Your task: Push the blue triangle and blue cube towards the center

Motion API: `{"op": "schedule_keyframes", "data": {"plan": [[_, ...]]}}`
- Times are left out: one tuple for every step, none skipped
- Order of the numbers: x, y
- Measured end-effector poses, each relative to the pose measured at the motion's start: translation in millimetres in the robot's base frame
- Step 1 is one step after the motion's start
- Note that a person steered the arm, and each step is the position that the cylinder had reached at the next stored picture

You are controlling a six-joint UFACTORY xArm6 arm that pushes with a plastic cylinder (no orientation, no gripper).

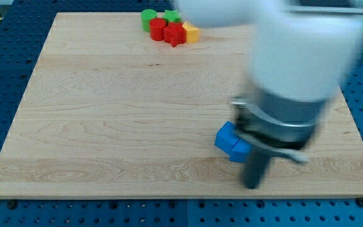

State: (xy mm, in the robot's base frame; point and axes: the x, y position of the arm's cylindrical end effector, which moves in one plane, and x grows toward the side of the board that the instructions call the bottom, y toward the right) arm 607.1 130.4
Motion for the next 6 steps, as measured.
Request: {"op": "schedule_keyframes", "data": {"plan": [[-68.4, 27.1], [-122.7, -60.2], [-140.2, -58.1], [-115.3, 31.0], [-45.0, 90.2], [2.0, 50.0]]}}
